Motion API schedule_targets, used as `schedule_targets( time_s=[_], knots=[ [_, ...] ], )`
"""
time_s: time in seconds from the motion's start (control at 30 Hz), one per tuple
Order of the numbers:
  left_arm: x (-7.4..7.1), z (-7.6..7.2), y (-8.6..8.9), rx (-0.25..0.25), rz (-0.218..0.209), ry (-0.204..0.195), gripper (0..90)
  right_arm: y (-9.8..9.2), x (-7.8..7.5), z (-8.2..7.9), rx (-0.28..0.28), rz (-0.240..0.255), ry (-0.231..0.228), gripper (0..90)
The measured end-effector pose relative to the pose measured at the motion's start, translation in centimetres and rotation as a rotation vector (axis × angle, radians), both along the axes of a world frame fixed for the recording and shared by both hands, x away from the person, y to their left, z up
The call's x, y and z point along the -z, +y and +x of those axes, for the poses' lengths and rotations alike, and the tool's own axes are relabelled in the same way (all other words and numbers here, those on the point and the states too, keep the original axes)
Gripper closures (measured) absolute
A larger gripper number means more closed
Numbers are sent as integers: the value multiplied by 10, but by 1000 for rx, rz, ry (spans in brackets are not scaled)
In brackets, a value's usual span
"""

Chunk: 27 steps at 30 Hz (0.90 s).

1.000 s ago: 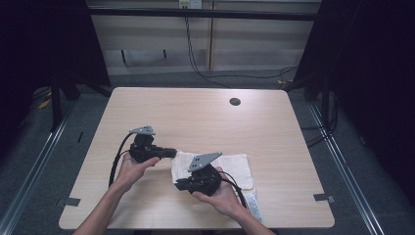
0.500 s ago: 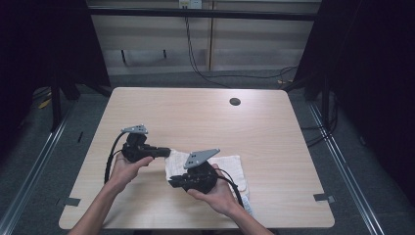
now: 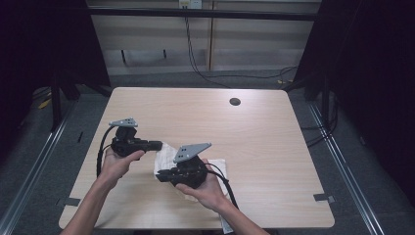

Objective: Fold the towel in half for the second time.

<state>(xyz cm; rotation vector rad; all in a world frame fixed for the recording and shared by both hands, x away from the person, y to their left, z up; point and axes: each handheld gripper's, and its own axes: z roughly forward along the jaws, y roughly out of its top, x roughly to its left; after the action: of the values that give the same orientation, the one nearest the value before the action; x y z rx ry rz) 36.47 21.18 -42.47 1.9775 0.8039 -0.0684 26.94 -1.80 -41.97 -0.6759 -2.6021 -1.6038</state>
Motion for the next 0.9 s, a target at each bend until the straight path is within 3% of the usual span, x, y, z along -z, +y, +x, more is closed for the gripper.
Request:
schedule_targets(
  time_s=[0.13,0.27,0.47,0.57,0.9],
  knots=[
    [6,2,-10,4,4,12,870,-5,11,-1,13,-7,1,857],
    [3,5,-21,20,-8,12,870,-11,7,-4,43,24,-16,856],
    [5,8,-44,41,24,-2,870,-24,11,-8,83,4,-43,856],
    [7,9,-53,45,25,-2,870,-33,16,-9,99,10,-22,856],
    [9,11,-81,72,11,11,868,-62,15,-15,152,3,-27,853]
  ],
)
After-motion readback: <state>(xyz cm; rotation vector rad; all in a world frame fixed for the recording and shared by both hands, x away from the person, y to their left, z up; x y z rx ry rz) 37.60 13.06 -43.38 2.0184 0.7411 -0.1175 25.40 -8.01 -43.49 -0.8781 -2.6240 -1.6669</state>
